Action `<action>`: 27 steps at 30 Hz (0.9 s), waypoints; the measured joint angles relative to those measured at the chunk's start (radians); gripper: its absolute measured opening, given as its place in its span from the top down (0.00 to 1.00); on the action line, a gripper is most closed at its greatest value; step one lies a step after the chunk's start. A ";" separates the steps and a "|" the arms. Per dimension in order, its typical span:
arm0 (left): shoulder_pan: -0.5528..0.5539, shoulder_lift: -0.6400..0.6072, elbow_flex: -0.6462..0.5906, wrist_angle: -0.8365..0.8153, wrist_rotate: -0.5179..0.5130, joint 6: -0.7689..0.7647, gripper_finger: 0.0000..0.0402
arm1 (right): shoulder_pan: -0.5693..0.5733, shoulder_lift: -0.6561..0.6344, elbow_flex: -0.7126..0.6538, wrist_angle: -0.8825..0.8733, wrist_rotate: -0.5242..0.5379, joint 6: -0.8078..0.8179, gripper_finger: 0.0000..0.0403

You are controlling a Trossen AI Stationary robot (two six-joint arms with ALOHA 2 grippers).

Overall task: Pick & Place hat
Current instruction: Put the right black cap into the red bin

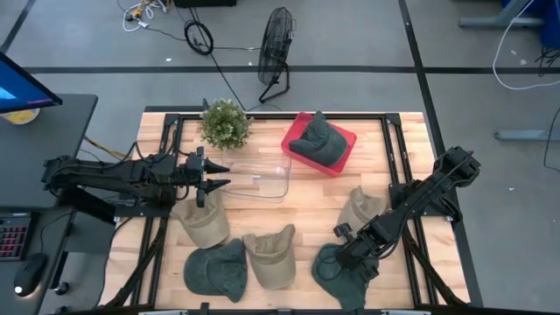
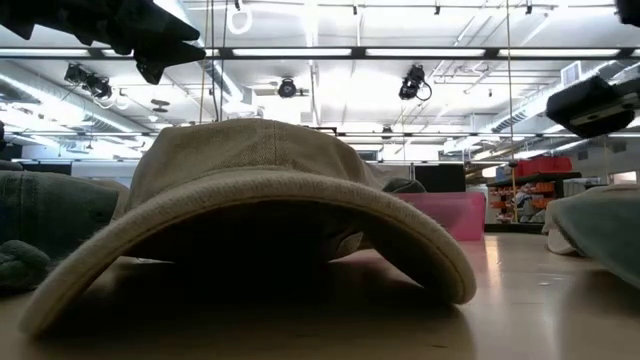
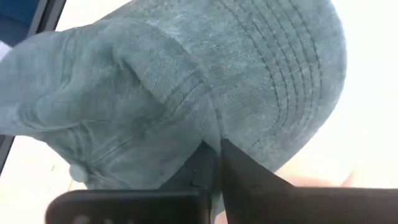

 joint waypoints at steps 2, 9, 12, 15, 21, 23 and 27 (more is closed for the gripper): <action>0.000 0.000 0.000 -0.006 0.000 0.001 0.55 | -0.011 -0.017 0.004 -0.015 0.000 -0.020 0.97; 0.000 0.000 0.000 -0.006 0.000 0.064 0.55 | -0.079 -0.130 0.089 -0.180 0.088 -0.157 0.98; 0.000 0.000 0.000 -0.006 0.000 0.085 0.55 | -0.121 -0.192 0.124 -0.268 0.161 -0.235 0.99; 0.000 0.000 0.000 -0.006 0.000 0.086 0.55 | -0.174 -0.255 0.137 -0.328 0.232 -0.311 0.99; 0.000 0.000 0.000 -0.006 0.000 0.086 0.55 | -0.331 -0.354 0.137 -0.371 0.391 -0.583 0.99; 0.000 0.000 0.000 -0.006 0.000 0.086 0.55 | -0.396 -0.368 0.138 -0.369 0.450 -0.698 0.99; 0.000 0.000 0.000 0.001 0.000 0.079 0.55 | -0.566 -0.370 0.138 -0.344 0.537 -0.892 0.99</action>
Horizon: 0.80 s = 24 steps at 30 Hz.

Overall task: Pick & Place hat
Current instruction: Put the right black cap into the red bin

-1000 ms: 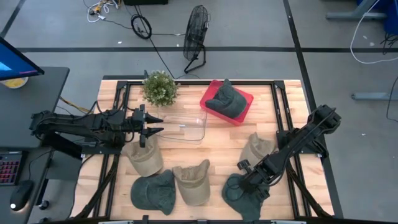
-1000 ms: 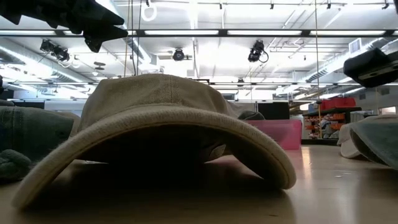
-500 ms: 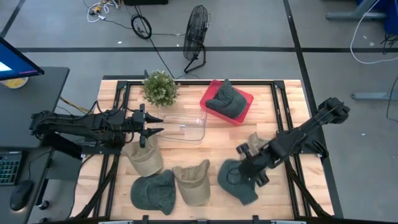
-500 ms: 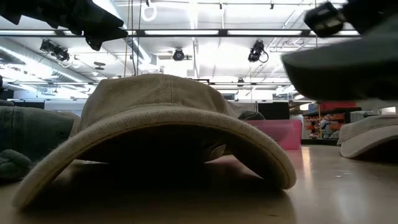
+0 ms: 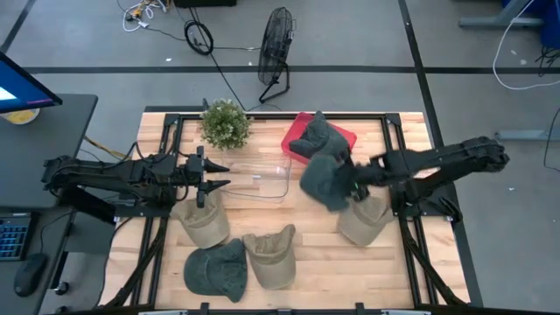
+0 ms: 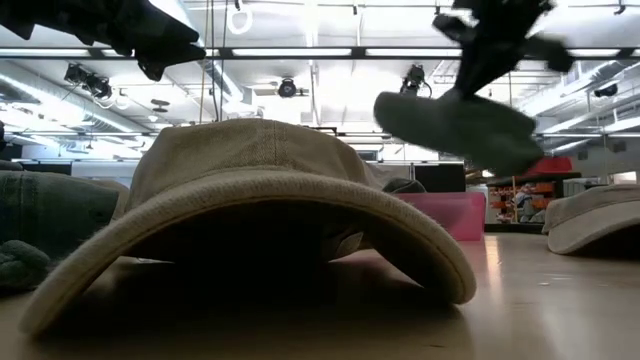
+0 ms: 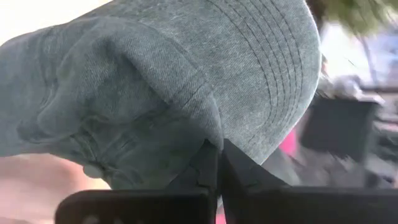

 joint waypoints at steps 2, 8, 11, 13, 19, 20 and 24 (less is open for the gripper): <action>0.000 0.000 0.000 0.018 0.000 -0.007 0.55 | -0.097 0.006 0.000 0.031 0.007 -0.089 0.99; 0.000 0.000 0.011 0.046 0.000 -0.007 0.55 | -0.350 0.020 0.000 0.215 -0.005 -0.308 1.00; 0.001 0.023 0.063 -0.003 -0.013 -0.012 0.55 | -0.439 0.036 0.000 0.292 -0.091 -0.388 1.00; 0.001 0.052 0.113 -0.081 -0.024 -0.027 0.55 | -0.481 0.054 0.000 0.317 -0.166 -0.420 1.00; -0.002 0.171 0.262 -0.320 -0.031 -0.039 0.55 | -0.586 0.160 0.000 0.305 -0.267 -0.452 1.00; -0.003 0.192 0.284 -0.348 -0.030 -0.040 0.55 | -0.595 0.181 0.000 0.304 -0.273 -0.469 1.00; -0.018 0.252 0.361 -0.494 -0.031 -0.063 0.55 | -0.631 0.265 0.000 0.311 -0.278 -0.536 1.00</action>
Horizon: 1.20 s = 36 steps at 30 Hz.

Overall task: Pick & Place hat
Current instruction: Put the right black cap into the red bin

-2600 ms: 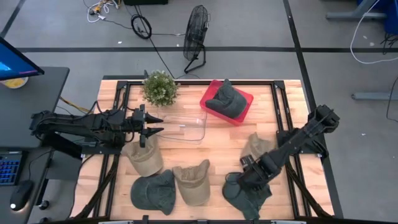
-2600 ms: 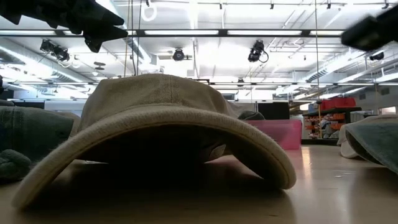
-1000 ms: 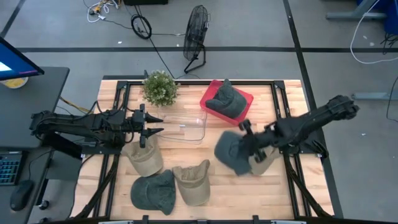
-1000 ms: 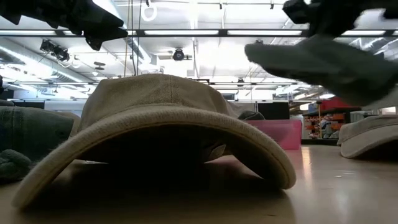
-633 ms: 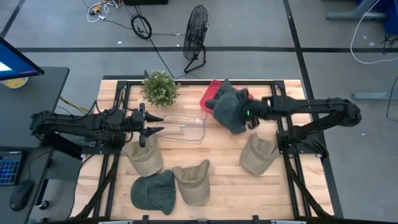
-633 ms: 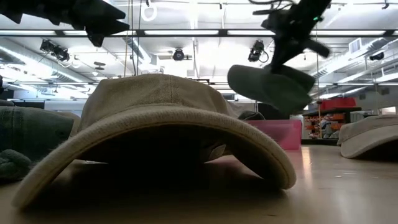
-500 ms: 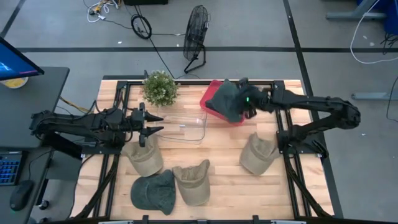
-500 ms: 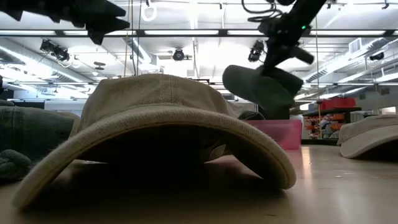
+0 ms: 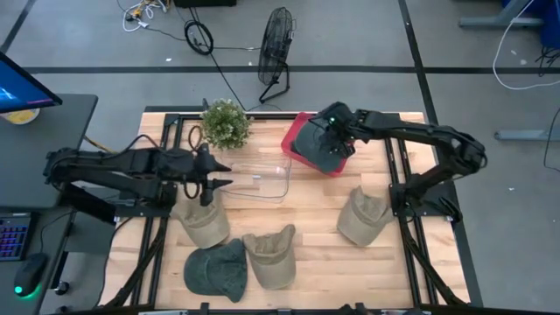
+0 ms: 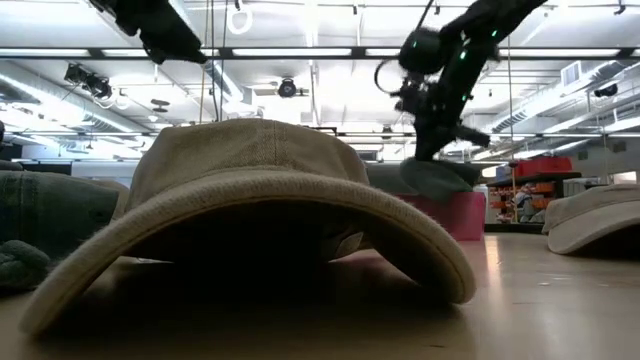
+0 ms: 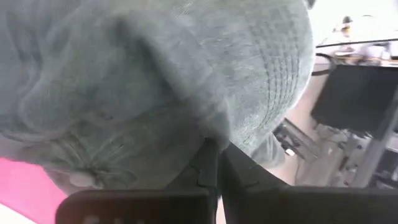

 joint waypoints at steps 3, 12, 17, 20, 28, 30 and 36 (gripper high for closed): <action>-0.007 0.028 0.030 -0.049 0.000 -0.043 0.55 | -0.022 0.052 0.002 0.010 0.004 -0.051 1.00; -0.008 0.041 0.031 -0.048 0.000 -0.119 0.55 | -0.040 0.103 0.002 0.133 0.000 -0.071 0.95; -0.008 0.041 0.031 -0.049 0.001 -0.156 0.55 | -0.045 0.104 0.002 0.116 0.002 0.019 0.87; -0.008 0.041 0.031 -0.049 0.001 -0.166 0.55 | -0.044 0.104 0.001 0.110 0.040 0.094 0.80; -0.008 0.041 0.031 -0.049 0.000 -0.204 0.55 | 0.025 0.072 0.000 0.101 0.328 0.153 0.64; -0.008 0.041 0.031 -0.049 0.000 -0.204 0.55 | 0.056 0.053 0.000 0.078 0.328 0.193 0.62; -0.008 0.041 0.031 -0.049 0.001 -0.204 0.55 | 0.119 0.012 0.000 0.051 0.308 0.321 0.58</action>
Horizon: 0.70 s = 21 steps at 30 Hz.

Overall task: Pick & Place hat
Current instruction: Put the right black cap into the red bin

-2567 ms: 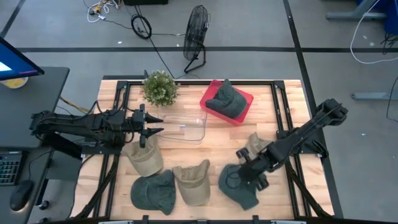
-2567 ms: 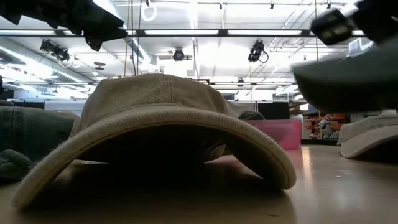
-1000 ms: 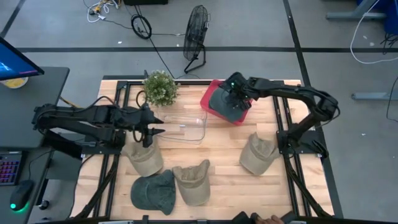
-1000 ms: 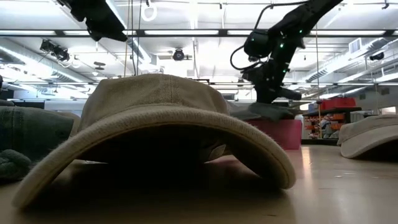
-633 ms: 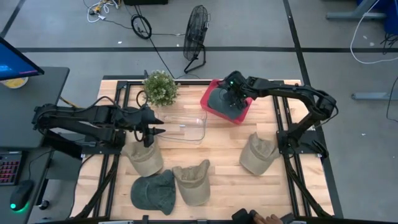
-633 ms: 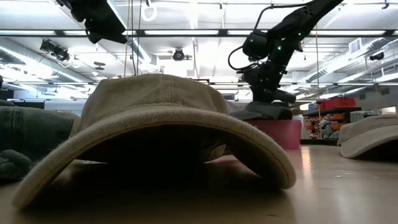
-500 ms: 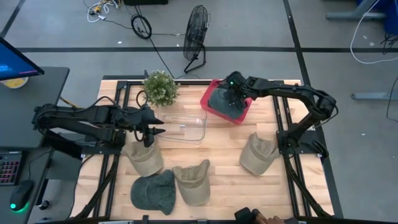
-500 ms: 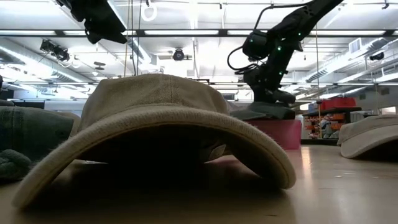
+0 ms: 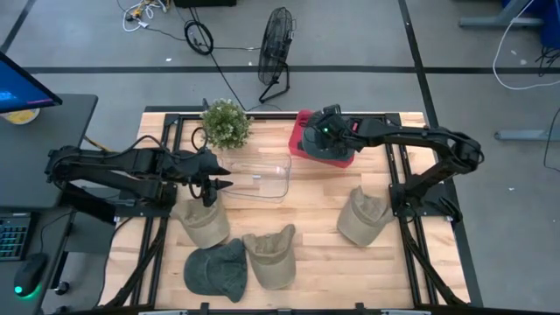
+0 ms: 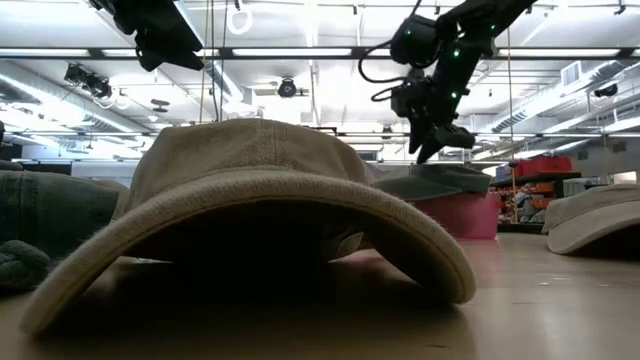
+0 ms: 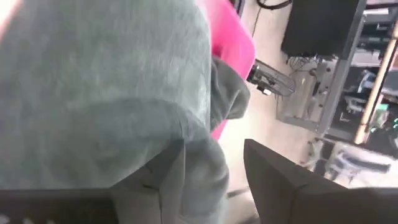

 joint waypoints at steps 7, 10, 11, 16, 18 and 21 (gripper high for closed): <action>0.000 0.000 0.000 0.000 0.000 0.000 0.55 | 0.002 -0.001 0.000 0.019 -0.080 0.222 0.68; -0.005 0.000 0.000 0.000 0.000 0.001 0.55 | 0.003 -0.001 0.000 -0.049 -0.139 0.310 0.77; -0.009 0.000 0.000 0.000 0.000 0.001 0.55 | 0.003 -0.001 0.000 -0.075 -0.172 0.330 0.80; -0.022 0.000 0.000 0.000 0.000 0.002 0.55 | 0.001 -0.001 0.000 -0.098 -0.254 0.382 0.98; -0.024 0.000 0.000 0.000 0.000 0.002 0.55 | -0.005 -0.001 0.000 -0.084 -0.247 0.381 0.98; -0.030 0.000 0.000 0.000 0.000 0.002 0.55 | -0.017 -0.001 0.000 -0.017 -0.206 0.379 0.96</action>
